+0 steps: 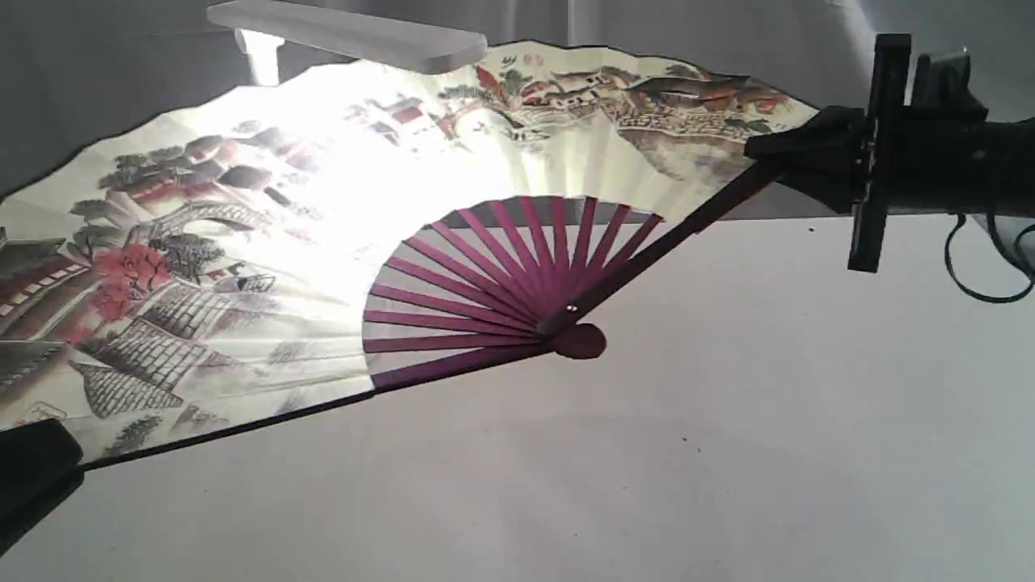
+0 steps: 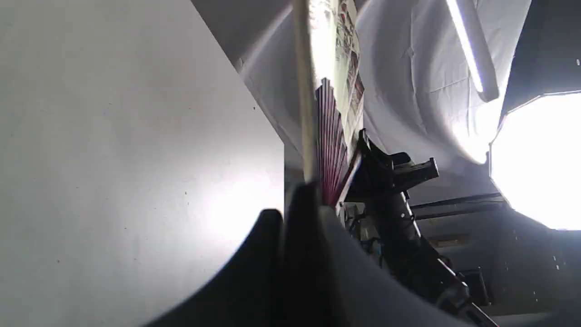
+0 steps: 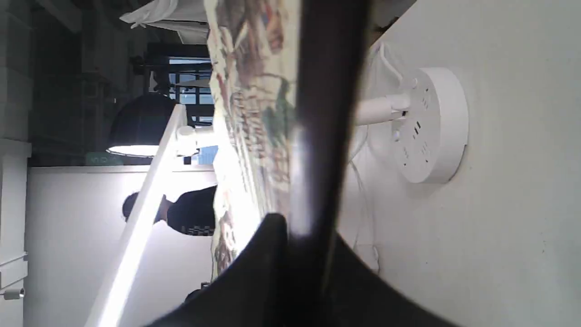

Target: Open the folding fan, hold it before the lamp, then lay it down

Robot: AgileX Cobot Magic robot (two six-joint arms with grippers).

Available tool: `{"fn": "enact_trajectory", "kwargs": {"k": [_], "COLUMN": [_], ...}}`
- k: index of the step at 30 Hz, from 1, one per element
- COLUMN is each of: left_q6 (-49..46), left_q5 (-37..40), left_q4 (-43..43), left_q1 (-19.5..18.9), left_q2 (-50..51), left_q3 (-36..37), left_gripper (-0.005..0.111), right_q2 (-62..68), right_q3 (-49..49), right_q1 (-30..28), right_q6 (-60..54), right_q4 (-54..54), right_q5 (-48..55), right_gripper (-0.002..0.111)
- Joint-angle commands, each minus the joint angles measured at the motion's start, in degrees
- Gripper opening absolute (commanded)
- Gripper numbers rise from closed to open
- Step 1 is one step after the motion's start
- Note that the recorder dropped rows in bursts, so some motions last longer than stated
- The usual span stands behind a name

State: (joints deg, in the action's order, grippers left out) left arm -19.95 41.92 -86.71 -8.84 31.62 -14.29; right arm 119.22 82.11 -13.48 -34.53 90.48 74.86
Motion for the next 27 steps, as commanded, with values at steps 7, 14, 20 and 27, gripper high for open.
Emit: {"fn": "enact_trajectory", "kwargs": {"k": [7,14,20,27], "left_q6": [-1.21,-0.87,-0.64,-0.50], "left_q5": [-7.56,-7.42,-7.42,-7.42], "left_q4": [6.90,6.90,6.90,6.90], "left_q1": [-0.55,-0.55,-0.55,-0.55], "left_q2": [-0.91,-0.91,-0.91,-0.91], "left_q3": [0.63,0.63,0.63,0.63], "left_gripper": [0.000,0.000,0.000,0.000], "right_q2": [-0.31,-0.31,-0.31,-0.31], "right_q3": [0.64,0.64,0.64,0.64], "right_q1": [-5.04,-5.38,-5.38,-5.38], "right_q6": [-1.77,-1.45,-1.35,-1.21], "right_q4": [9.47,9.47,9.47,9.47], "right_q5": [-4.89,-4.89,-4.89,-4.89], "right_gripper": [0.000,0.000,0.000,0.000]}}
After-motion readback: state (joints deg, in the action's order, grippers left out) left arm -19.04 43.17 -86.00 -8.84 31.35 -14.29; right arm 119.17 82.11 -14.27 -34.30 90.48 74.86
